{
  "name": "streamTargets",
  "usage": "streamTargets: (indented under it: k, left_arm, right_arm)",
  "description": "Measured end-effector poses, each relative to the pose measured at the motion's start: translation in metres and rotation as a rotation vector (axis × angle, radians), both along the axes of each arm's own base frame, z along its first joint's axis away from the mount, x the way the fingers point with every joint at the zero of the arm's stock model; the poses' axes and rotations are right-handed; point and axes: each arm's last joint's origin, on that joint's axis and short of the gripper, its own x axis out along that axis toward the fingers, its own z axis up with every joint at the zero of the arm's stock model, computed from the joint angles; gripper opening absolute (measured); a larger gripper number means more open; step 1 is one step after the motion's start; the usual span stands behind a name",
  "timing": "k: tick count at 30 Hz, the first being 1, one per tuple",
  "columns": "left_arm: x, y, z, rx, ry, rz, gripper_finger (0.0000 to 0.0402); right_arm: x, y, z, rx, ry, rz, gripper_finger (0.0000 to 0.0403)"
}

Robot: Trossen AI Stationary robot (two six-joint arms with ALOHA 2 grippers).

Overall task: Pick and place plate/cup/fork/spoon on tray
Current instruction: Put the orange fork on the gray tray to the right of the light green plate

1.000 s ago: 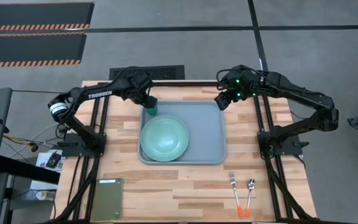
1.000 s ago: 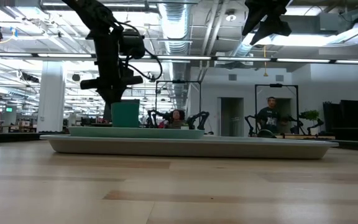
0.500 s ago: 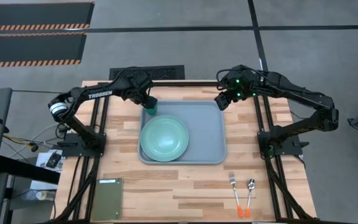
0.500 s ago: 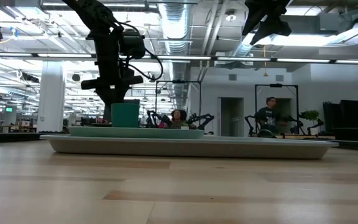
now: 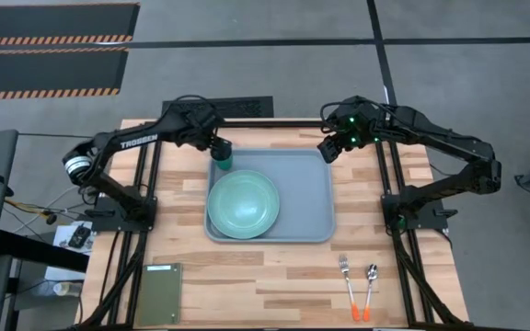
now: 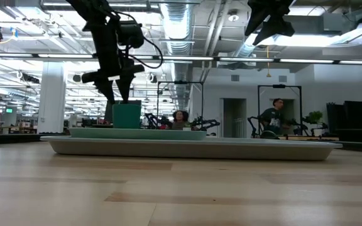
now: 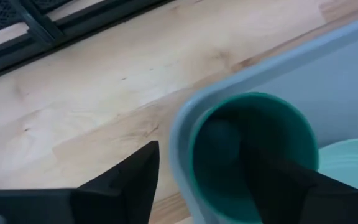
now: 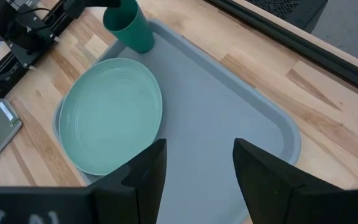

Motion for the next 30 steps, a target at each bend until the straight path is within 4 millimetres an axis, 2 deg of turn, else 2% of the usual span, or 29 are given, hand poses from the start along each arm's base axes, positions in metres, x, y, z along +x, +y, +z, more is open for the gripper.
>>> streamTargets:
  k: [8,15,21,30]
  left_arm:
    - [-0.006,-0.005,0.014,0.019,-0.055,-0.001,0.022]
    - [-0.016,-0.017,0.037,-0.058,-0.223,-0.038,0.022]
    - [-0.031,-0.032,0.062,-0.082,-0.371,-0.078,0.022]
    - [-0.052,-0.053,0.107,-0.014,-0.676,-0.124,0.022]
  right_arm:
    - [0.0,0.001,0.0,0.018,-0.009,0.016,0.0209]
    - [-0.012,0.014,0.003,0.164,-0.019,0.081,0.0209]
    - [-0.026,0.047,-0.009,0.282,0.214,0.12,0.0209]
    - [-0.035,0.11,-0.014,0.301,0.347,0.058,0.0209]
